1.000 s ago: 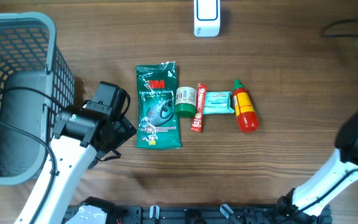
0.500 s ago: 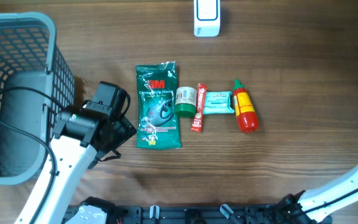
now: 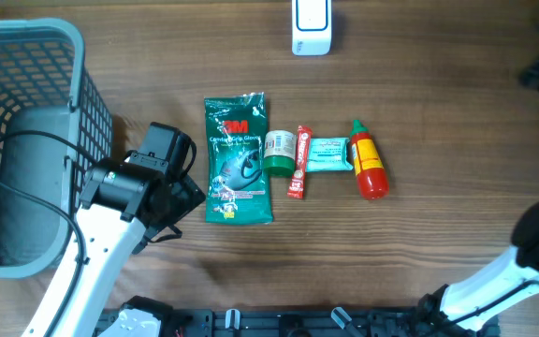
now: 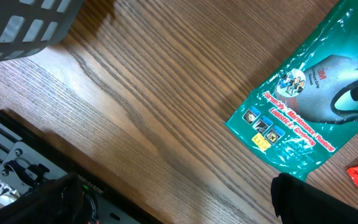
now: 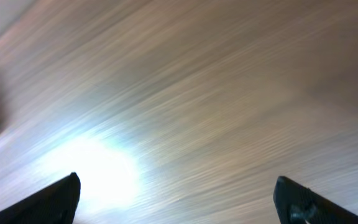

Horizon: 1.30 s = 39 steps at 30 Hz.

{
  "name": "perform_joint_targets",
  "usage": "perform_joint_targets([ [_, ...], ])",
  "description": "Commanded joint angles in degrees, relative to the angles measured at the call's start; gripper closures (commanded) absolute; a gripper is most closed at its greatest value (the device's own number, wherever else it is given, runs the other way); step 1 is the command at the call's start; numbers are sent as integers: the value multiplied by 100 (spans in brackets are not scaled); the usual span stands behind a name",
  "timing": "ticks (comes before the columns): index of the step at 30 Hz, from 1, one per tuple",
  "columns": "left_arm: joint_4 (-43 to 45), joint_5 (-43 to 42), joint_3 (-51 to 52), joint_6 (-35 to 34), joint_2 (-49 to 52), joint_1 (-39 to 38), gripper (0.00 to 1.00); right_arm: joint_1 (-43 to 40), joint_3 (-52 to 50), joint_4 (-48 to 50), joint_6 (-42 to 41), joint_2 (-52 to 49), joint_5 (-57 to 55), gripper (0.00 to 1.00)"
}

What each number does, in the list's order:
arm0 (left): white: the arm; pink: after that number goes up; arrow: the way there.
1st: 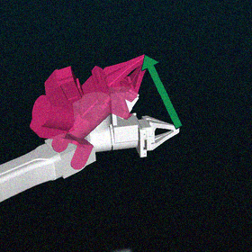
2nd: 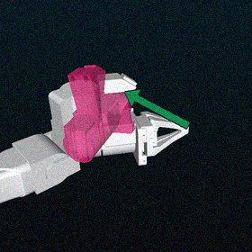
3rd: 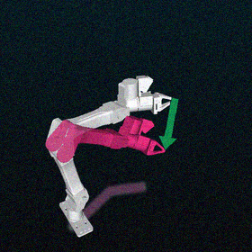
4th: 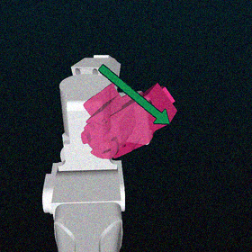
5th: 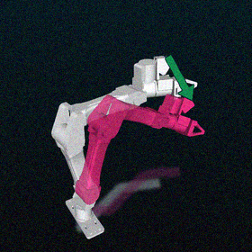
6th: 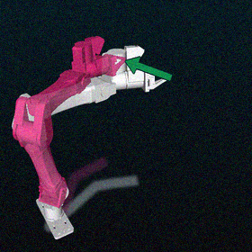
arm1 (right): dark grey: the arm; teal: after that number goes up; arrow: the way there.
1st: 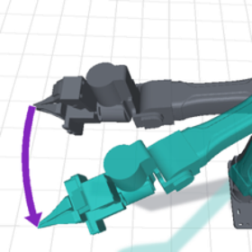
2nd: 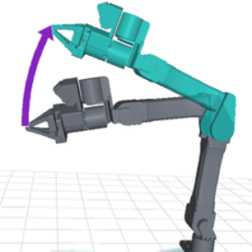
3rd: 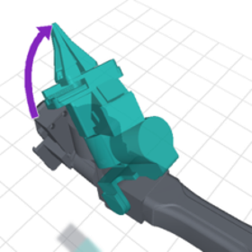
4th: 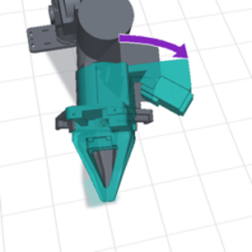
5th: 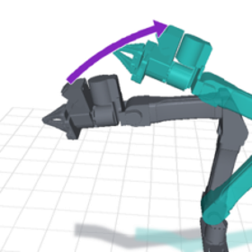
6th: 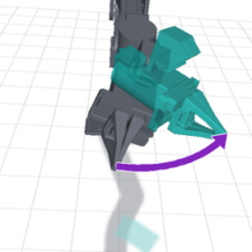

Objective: Scan the item barcode
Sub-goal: 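Move the right gripper back and grasp the red chili sauce bottle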

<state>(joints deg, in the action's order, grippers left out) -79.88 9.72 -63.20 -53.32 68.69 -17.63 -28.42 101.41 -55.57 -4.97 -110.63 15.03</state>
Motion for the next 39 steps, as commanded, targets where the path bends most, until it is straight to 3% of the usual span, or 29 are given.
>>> perform_joint_targets([
  [1,0,-4,9,-98,0,-26,0,903,4,-697,-44,98,603,0],
  [6,-2,-7,9,-98,0,-26,0,1746,-13,-2092,1029,98,1370,0],
  [11,-2,-7,9,-98,0,-26,0,2240,-330,-2643,1093,105,868,0],
  [20,0,-4,9,-98,0,-26,0,2741,-2208,-1193,476,138,734,0],
  [27,-2,-4,9,-98,0,-26,0,3585,-3016,-72,-474,136,-579,0],
  [39,0,-4,9,-98,0,-26,0,3624,-3768,396,-564,136,-608,0],
])
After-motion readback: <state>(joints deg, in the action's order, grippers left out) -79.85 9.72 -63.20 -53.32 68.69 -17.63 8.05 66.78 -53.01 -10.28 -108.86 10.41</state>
